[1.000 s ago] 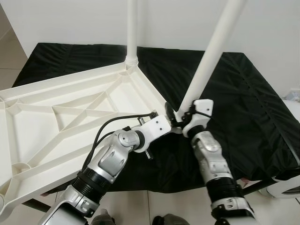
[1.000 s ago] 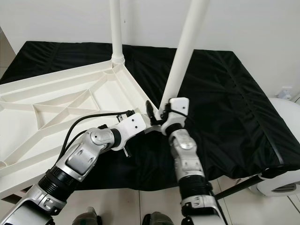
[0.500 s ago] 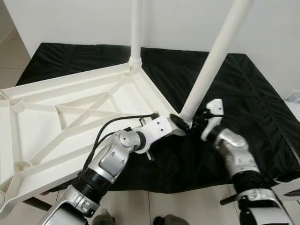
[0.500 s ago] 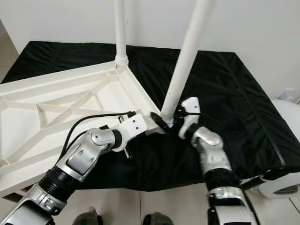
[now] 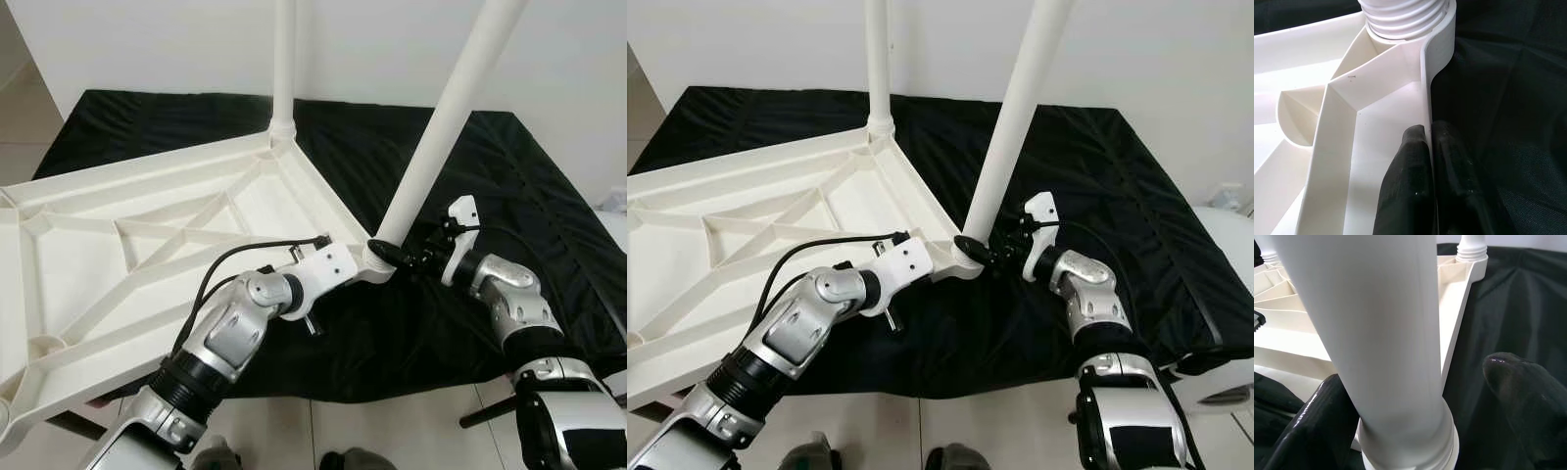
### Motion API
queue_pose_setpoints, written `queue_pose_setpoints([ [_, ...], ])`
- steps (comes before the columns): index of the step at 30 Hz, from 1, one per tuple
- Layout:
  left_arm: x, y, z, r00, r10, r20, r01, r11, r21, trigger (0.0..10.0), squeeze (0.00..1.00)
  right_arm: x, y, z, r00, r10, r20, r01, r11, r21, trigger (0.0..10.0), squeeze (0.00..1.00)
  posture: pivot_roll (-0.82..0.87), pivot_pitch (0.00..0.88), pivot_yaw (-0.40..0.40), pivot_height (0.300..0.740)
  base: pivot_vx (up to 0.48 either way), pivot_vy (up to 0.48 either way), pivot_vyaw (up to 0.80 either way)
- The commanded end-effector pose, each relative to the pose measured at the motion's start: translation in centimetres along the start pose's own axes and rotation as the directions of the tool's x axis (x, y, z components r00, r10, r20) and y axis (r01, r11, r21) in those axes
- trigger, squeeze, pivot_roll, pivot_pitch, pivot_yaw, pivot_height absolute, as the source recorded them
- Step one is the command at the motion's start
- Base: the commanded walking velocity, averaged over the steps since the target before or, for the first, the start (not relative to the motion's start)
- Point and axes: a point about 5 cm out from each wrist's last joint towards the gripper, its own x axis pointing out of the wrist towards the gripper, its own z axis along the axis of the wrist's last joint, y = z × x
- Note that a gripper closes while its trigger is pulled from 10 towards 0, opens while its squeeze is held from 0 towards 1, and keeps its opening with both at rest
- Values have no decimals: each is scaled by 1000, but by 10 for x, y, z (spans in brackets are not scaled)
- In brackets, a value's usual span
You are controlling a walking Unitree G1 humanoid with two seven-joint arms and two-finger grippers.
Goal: Building children table
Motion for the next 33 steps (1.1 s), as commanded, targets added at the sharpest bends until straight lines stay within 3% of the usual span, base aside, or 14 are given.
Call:
queue_pose_setpoints([
  [1, -1, -1, 13, 999, -4, 54, 1, 999, 45, 10000, 0, 0, -2, 4, 1000, -2, 26, 2, 1000, -11, 10000, 0, 11, 0, -56, 740, 0, 0, 0],
  [5, -1, -1, 14, 998, -6, 56, 3, 999, 45, 10000, 0, 7, 4, 1, 999, 27, 37, -27, 1000, -8, 9961, 0, 10, 0, -56, 740, 0, 0, 0],
  [6, -1, -1, 14, 998, -7, 56, 4, 999, 45, 10000, 0, 9, 6, -1, 999, 35, 38, -35, 999, -6, 8824, 0, 10, 0, -56, 740, 0, 0, 0],
  [8, -1, -1, 14, 998, -7, 57, 5, 999, 45, 10000, 0, 11, 8, -2, 998, 42, 38, -42, 999, -6, 8824, 0, 10, 0, -56, 740, 0, 0, 0],
  [9, 0, -1, 14, 998, -8, 58, 5, 999, 46, 10000, 0, 12, 10, -4, 998, 50, 34, -50, 999, -4, 5961, 0, 12, 0, -57, 740, 0, 0, 0],
  [10, 0, -1, 15, 998, -8, 58, 6, 999, 46, 10000, 0, 13, 12, -6, 998, 55, 31, -55, 999, -3, 3882, 0, 12, 0, -57, 740, 0, 0, 0],
  [11, 0, -2, 15, 998, -8, 59, 6, 999, 46, 10000, 0, 13, 13, -7, 998, 58, 30, -58, 998, -2, 3882, 0, 12, 0, -57, 740, 0, 0, 0],
  [12, 0, -2, 15, 998, -8, 59, 6, 999, 45, 10000, 0, 13, 13, -8, 998, 58, 28, -58, 998, 0, 0, 0, 13, 0, -58, 740, 0, 0, 0],
  [24, 0, -3, 14, 998, -10, 59, 8, 999, 42, 10000, 0, 2, 5, -9, 999, 27, 22, -27, 1000, -5, 0, 0, 4, 0, -60, 740, 0, 0, 0],
  [25, 0, -3, 14, 998, -10, 60, 7, 999, 42, 10000, 0, 2, 5, -10, 1000, 13, 22, -13, 1000, -7, 10000, 0, 3, 0, -62, 740, 0, 0, 0],
  [33, 1, -5, 14, 998, -13, 61, 11, 999, 39, 10000, 0, 8, 12, -11, 998, -30, 62, 28, 999, 37, 10000, 0, 2, 0, -66, 740, 0, 0, 0],
])
